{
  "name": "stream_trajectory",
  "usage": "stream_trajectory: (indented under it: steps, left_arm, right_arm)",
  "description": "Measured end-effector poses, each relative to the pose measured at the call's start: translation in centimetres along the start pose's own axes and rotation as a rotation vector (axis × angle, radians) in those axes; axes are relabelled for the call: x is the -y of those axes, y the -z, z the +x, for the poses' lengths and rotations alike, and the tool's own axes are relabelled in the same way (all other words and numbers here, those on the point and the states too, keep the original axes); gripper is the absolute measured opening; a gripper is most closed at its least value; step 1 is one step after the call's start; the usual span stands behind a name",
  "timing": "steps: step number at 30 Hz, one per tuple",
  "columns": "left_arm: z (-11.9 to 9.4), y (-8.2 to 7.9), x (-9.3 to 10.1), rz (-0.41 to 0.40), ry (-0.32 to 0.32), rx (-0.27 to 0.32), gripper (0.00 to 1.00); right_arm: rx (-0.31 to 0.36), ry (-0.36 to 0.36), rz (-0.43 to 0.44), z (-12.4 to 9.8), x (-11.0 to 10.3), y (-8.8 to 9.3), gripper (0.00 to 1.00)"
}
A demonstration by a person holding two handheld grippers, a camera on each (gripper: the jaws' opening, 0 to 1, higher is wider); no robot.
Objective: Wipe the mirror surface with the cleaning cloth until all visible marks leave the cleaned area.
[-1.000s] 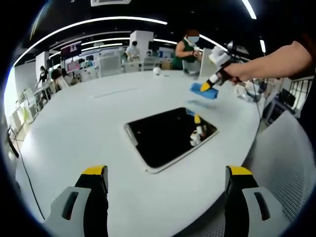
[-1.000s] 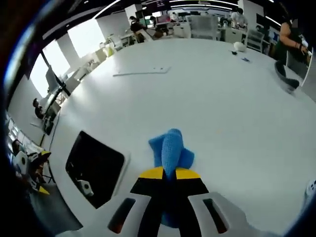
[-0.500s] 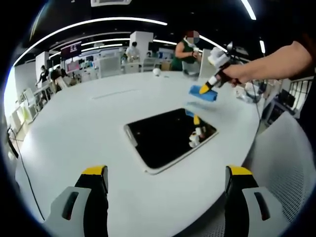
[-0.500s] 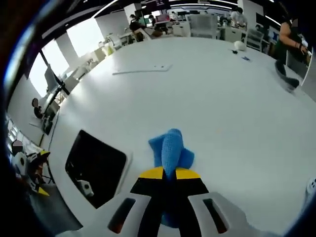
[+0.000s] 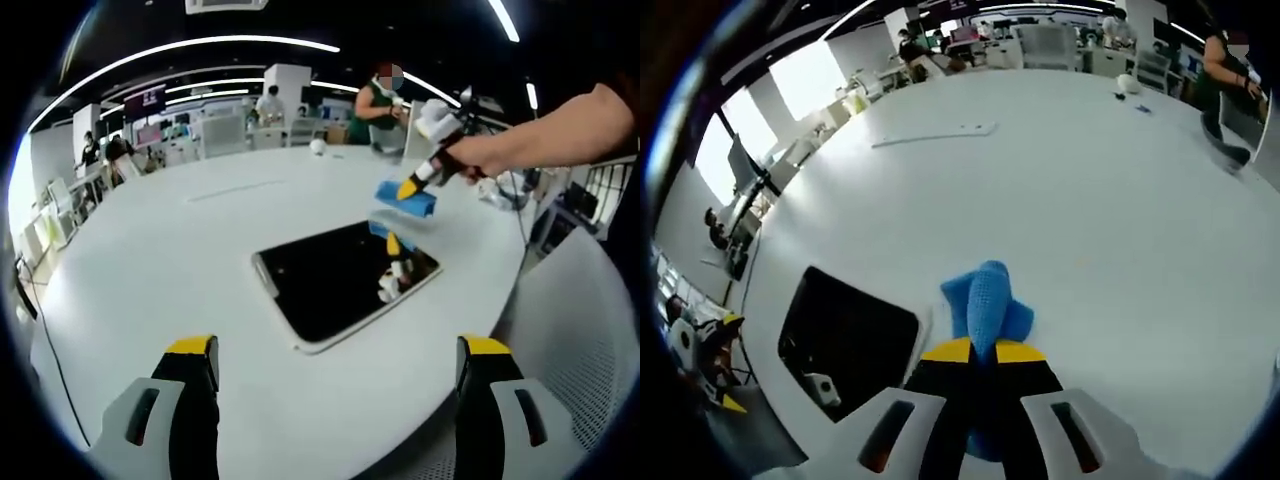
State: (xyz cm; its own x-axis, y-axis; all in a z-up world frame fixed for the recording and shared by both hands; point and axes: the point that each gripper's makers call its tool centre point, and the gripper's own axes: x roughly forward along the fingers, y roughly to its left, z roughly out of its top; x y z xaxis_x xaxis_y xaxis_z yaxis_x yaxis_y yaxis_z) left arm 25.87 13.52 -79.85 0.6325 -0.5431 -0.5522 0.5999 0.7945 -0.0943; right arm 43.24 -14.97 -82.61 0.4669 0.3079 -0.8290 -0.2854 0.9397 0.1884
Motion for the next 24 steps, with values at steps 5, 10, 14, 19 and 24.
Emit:
stream_trajectory:
  steps: [5,10,14,19,24]
  left_arm:
    - [0.0,0.0,0.0,-0.004,0.000,0.002,0.99]
    - [0.0,0.0,-0.1,-0.004,0.001,0.001,0.99]
    - [0.0,0.1,-0.1,-0.005,0.003,0.002,0.99]
    - [0.0,0.1,0.0,-0.006,0.005,0.000,0.99]
    - [0.1,0.1,0.0,-0.005,0.008,-0.002,0.99]
  right_arm:
    - [-0.005,-0.005,0.015,0.7,-1.4,0.2,0.01]
    - [-0.009,-0.012,0.020,1.4,-2.7,0.2,0.01]
    - [-0.019,-0.012,0.023,1.9,-3.3,0.4,0.01]
    - [-0.028,-0.006,0.025,2.5,-4.1,0.8,0.01]
    - [-0.053,0.036,-0.040,3.5,-4.4,1.3,0.01]
